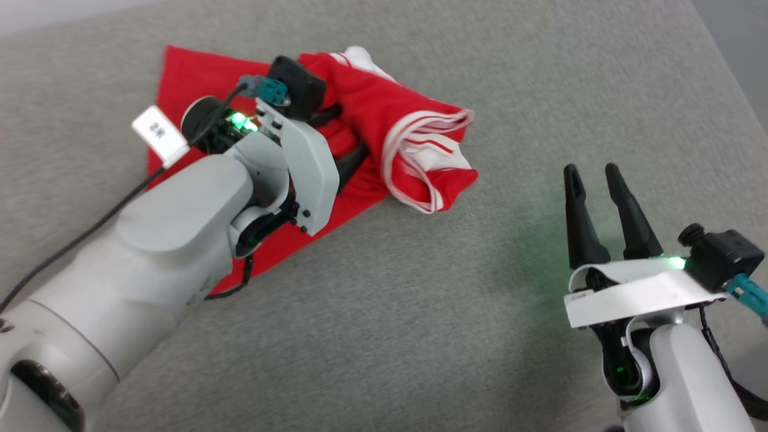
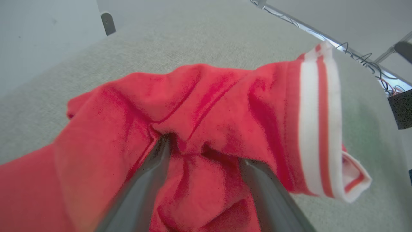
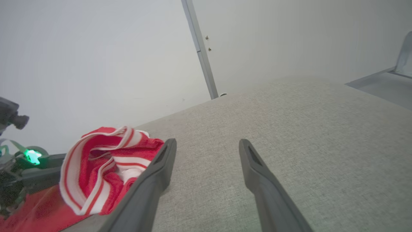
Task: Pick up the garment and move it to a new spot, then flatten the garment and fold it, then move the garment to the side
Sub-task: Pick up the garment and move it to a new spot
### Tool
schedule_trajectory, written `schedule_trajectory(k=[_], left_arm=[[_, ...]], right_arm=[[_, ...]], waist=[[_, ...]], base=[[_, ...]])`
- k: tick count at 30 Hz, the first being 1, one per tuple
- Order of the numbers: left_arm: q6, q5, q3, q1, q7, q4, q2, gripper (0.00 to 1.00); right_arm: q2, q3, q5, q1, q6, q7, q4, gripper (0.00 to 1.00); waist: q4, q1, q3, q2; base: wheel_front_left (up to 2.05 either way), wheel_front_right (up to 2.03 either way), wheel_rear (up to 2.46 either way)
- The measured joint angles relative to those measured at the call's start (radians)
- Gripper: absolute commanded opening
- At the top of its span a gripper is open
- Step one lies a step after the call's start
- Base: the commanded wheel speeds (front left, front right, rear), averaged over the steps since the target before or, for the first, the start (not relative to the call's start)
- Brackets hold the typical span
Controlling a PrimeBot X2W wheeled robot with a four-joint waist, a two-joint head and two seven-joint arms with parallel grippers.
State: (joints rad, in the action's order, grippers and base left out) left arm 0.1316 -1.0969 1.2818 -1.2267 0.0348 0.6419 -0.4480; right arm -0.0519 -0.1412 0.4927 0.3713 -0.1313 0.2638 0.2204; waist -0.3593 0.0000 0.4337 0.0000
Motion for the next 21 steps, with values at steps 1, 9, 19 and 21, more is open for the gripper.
schedule_trajectory(k=[1,9,19,21], left_arm=[[0.0,-0.012,-0.001,0.002,-0.032,-0.004,0.001,1.0],[0.0,-0.083,-0.012,0.123,-0.254,-0.02,-0.006,1.0],[0.0,-0.099,-0.285,0.431,-0.299,0.018,-0.045,1.0],[-0.008,-0.051,-0.384,0.515,-0.299,0.021,-0.052,1.0]], right_arm=[[0.0,0.0,-0.017,-0.005,0.0,0.0,0.004,1.0],[-0.016,-0.007,-0.115,-0.047,0.0,0.0,0.052,1.0],[-0.082,0.001,-0.133,-0.122,0.0,0.0,0.101,1.0],[-0.096,0.009,-0.134,-0.141,0.0,0.0,0.107,1.0]], waist=[[0.01,0.0,-0.011,0.0],[0.118,0.0,-0.105,0.0],[0.282,0.0,-0.212,0.0],[0.315,0.0,-0.23,0.0]], base=[[0.0,0.0,0.0],[0.0,0.0,0.0],[0.0,0.0,0.0],[0.0,0.0,0.0]])
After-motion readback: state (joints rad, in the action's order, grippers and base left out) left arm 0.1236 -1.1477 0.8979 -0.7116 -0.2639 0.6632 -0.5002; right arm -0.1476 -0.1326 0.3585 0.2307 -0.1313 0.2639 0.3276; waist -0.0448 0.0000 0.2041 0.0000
